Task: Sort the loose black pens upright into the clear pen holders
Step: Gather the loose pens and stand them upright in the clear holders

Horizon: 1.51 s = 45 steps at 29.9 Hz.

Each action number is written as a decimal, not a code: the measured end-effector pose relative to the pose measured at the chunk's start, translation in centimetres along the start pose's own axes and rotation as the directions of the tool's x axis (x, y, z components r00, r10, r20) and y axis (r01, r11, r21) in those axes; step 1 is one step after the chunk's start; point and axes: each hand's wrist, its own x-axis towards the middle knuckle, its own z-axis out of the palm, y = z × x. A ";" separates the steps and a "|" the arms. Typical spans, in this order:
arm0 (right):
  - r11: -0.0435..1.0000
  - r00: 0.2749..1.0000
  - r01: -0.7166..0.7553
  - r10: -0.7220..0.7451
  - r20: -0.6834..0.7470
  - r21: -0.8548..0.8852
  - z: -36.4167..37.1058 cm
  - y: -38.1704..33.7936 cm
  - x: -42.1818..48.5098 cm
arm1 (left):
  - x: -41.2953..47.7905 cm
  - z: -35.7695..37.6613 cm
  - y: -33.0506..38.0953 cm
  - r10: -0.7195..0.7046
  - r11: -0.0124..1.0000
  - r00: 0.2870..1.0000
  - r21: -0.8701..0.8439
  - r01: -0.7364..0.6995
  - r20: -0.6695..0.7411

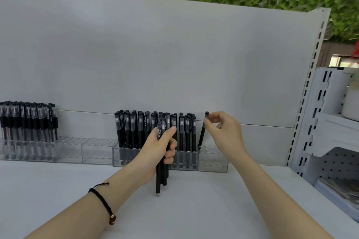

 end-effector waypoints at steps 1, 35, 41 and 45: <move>1.000 1.000 0.019 -0.019 0.006 -0.015 0.0 -0.1 -0.1 | 0.0 0.1 0.0 -0.008 1.000 1.000 -0.006 0.008 0.011; 0.991 0.995 -0.103 0.102 0.019 0.083 0.2 -0.3 1.3 | -0.4 0.3 -0.2 0.050 0.999 0.999 -0.018 -0.049 0.010; 0.999 0.999 -0.049 0.049 0.005 -0.008 0.2 -0.1 1.0 | -0.5 0.3 -0.1 0.044 0.999 0.999 -0.026 -0.044 0.010; 0.992 0.981 -0.092 0.105 0.162 -0.090 0.1 0.3 1.0 | -0.6 0.3 -0.1 0.036 0.997 0.999 -0.066 -0.036 0.000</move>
